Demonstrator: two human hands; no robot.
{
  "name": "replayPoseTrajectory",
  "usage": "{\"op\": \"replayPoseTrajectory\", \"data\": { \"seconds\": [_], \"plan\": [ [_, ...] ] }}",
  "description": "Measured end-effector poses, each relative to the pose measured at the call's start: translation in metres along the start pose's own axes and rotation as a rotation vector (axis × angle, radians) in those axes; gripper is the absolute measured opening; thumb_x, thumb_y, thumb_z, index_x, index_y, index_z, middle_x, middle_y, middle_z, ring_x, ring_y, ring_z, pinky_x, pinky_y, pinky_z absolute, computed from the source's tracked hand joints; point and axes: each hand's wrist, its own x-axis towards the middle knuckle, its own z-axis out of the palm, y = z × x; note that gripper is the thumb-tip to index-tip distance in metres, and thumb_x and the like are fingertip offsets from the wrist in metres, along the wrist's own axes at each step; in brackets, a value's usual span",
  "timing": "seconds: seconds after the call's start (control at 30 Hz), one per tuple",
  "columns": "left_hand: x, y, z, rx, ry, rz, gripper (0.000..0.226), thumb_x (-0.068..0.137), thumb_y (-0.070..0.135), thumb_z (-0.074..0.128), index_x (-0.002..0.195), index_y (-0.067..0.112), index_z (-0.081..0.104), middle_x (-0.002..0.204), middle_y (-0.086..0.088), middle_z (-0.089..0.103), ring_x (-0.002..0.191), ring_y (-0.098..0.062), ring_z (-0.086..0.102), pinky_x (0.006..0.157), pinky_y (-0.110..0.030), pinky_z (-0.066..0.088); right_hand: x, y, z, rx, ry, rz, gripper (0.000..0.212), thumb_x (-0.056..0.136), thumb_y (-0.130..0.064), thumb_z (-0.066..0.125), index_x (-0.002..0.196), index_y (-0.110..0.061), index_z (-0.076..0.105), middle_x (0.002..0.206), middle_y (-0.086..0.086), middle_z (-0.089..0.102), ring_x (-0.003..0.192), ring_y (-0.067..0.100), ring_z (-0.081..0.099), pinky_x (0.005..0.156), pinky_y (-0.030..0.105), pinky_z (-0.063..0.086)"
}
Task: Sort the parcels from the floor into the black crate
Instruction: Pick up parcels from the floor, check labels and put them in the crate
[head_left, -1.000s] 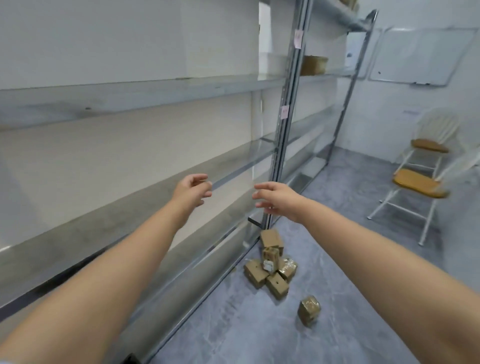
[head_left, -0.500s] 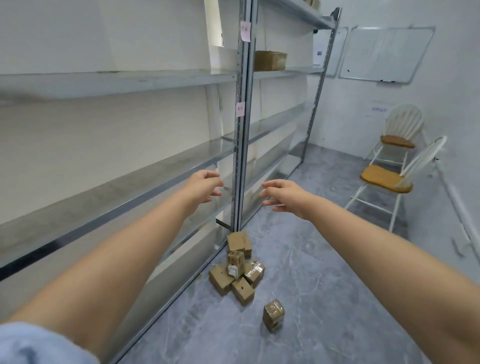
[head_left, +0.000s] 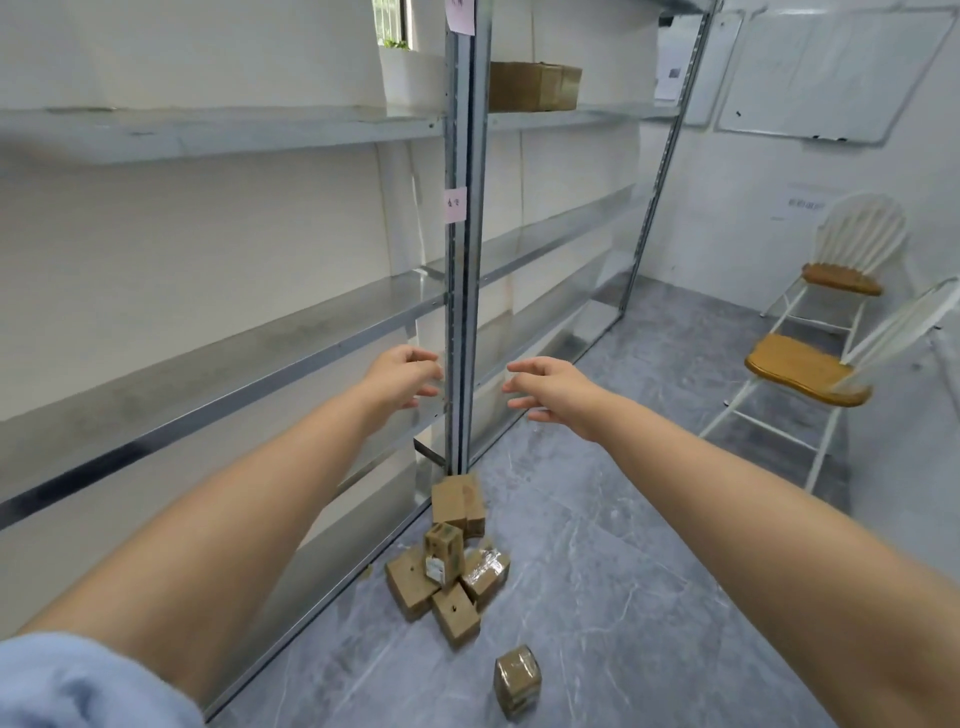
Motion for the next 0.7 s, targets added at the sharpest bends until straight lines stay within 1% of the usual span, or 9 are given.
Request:
{"op": "replayPoseTrajectory", "data": {
  "seconds": [0.13,0.23,0.33,0.4,0.43,0.47,0.53,0.6,0.7],
  "plan": [
    [0.076,-0.002,0.005,-0.02,-0.02,-0.036,0.02,0.09,0.02,0.057,0.11,0.019,0.057,0.1,0.002,0.066,0.088,-0.015,0.065,0.077,-0.031,0.049,0.068,-0.001,-0.024,-0.005,-0.004,0.029,0.043,0.089,-0.021,0.058,0.131,-0.018,0.049,0.109,-0.003,0.063,0.091,0.01,0.064,0.072,0.022,0.049],
    [0.122,-0.008,0.008,-0.011,-0.035,-0.068,0.02,0.089,0.02,0.057,0.109,0.019,0.058,0.101,0.001,0.066,0.089,-0.015,0.065,0.069,-0.027,0.046,0.123,0.004,-0.035,-0.02,-0.023,0.059,0.044,0.089,-0.021,0.058,0.132,-0.016,0.049,0.115,0.0,0.063,0.09,0.01,0.064,0.07,0.021,0.049],
    [0.153,-0.023,0.011,-0.042,-0.001,-0.151,0.01,0.089,0.02,0.057,0.097,0.025,0.058,0.098,0.005,0.065,0.082,-0.011,0.063,0.063,-0.025,0.044,0.177,0.015,-0.036,-0.038,-0.056,0.097,0.044,0.09,-0.021,0.057,0.133,-0.016,0.049,0.12,0.002,0.062,0.094,0.012,0.064,0.08,0.027,0.049],
    [0.169,-0.038,0.014,-0.052,0.021,-0.216,0.009,0.089,0.019,0.056,0.089,0.027,0.056,0.095,0.005,0.064,0.079,-0.01,0.062,0.061,-0.024,0.044,0.207,0.025,-0.029,-0.083,-0.12,0.127,0.044,0.091,-0.021,0.057,0.133,-0.015,0.048,0.123,0.004,0.061,0.099,0.015,0.063,0.087,0.032,0.047],
    [0.178,-0.046,0.015,-0.06,0.037,-0.242,0.009,0.09,0.018,0.056,0.089,0.028,0.056,0.095,0.005,0.064,0.078,-0.009,0.062,0.061,-0.023,0.043,0.222,0.03,-0.025,-0.095,-0.154,0.132,0.044,0.091,-0.021,0.057,0.133,-0.015,0.047,0.124,0.005,0.06,0.099,0.016,0.062,0.088,0.032,0.047],
    [0.186,-0.053,0.016,-0.071,0.059,-0.266,0.009,0.09,0.018,0.056,0.09,0.027,0.056,0.095,0.005,0.064,0.078,-0.009,0.061,0.061,-0.023,0.043,0.238,0.034,-0.021,-0.1,-0.186,0.132,0.044,0.091,-0.02,0.056,0.133,-0.015,0.047,0.125,0.005,0.06,0.098,0.015,0.062,0.086,0.03,0.048],
    [0.203,-0.069,0.018,-0.119,0.13,-0.314,0.009,0.089,0.018,0.056,0.096,0.024,0.057,0.094,0.005,0.064,0.076,-0.01,0.061,0.06,-0.022,0.042,0.268,0.043,-0.013,-0.099,-0.259,0.124,0.043,0.092,-0.02,0.055,0.134,-0.014,0.046,0.123,0.005,0.061,0.092,0.012,0.063,0.075,0.025,0.049],
    [0.215,-0.09,0.025,-0.171,0.222,-0.388,0.013,0.09,0.017,0.054,0.103,0.021,0.056,0.094,0.003,0.064,0.075,-0.011,0.061,0.062,-0.023,0.043,0.294,0.059,-0.003,-0.108,-0.336,0.146,0.043,0.093,-0.02,0.055,0.135,-0.014,0.046,0.119,0.004,0.062,0.093,0.013,0.063,0.068,0.021,0.048],
    [0.218,-0.14,0.048,-0.222,0.329,-0.522,0.016,0.092,0.019,0.051,0.108,0.019,0.055,0.095,0.003,0.065,0.076,-0.012,0.062,0.062,-0.025,0.042,0.325,0.106,0.017,-0.15,-0.452,0.228,0.04,0.092,-0.019,0.056,0.131,-0.014,0.049,0.119,0.005,0.063,0.094,0.015,0.065,0.073,0.023,0.048]
  ]
}}
